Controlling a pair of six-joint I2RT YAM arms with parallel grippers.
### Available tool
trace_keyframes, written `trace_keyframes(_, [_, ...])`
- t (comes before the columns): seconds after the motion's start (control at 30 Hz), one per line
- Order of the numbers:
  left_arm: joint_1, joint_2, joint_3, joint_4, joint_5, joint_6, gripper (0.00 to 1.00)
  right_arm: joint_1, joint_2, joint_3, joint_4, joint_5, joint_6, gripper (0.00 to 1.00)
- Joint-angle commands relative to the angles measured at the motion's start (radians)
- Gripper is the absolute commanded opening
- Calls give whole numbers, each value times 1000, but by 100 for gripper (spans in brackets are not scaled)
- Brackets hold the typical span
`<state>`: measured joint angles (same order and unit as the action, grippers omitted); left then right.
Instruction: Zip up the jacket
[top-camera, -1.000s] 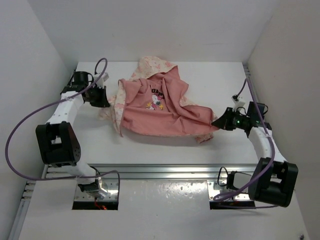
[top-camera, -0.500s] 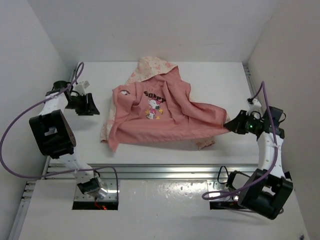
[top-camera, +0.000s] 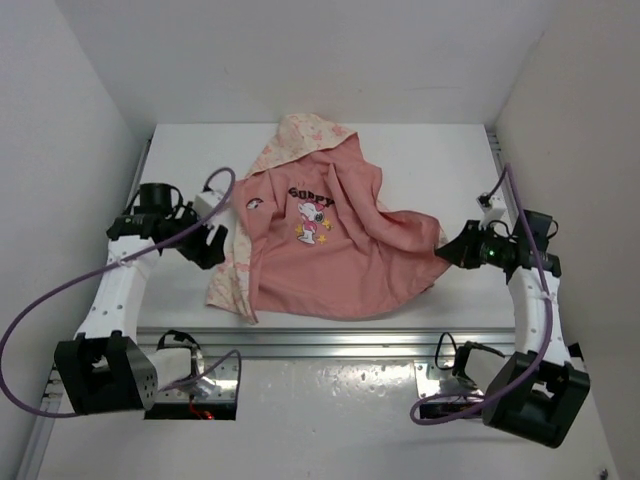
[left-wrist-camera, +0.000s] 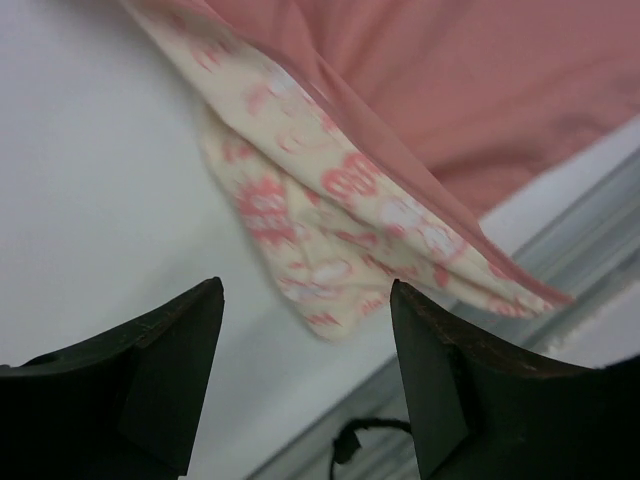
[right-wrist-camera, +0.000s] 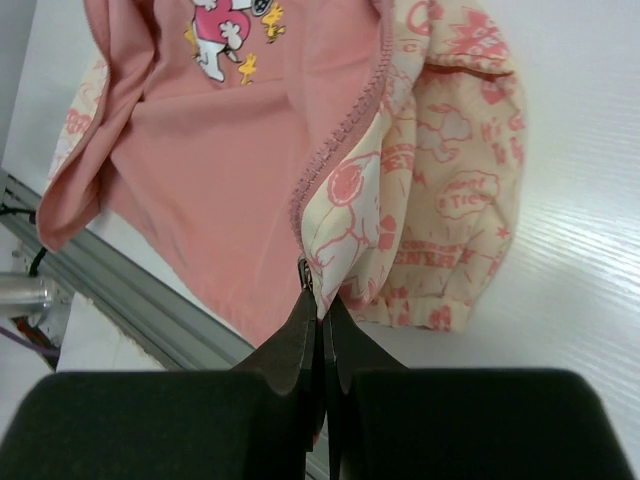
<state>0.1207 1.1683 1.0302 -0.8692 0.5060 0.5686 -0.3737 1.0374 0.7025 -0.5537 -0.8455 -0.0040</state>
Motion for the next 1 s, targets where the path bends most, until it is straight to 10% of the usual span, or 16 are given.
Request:
trace_keyframes(0.0, [-87,-41,-47,-82,-65,36,73,42,-16,26,49,-9,-5,0])
trace_keyframes(0.27, [-303,103,8,48,-205,-212,100,225,16,14,132,80,78,0])
trace_keyframes(0.73, [-590,329,8,49,-700,-539,100,325,52,18,172,152,113,0])
trace_keyframes(0.97, [-484,425,19,39,-744,-564,73,326,64,23,183,151,113,0])
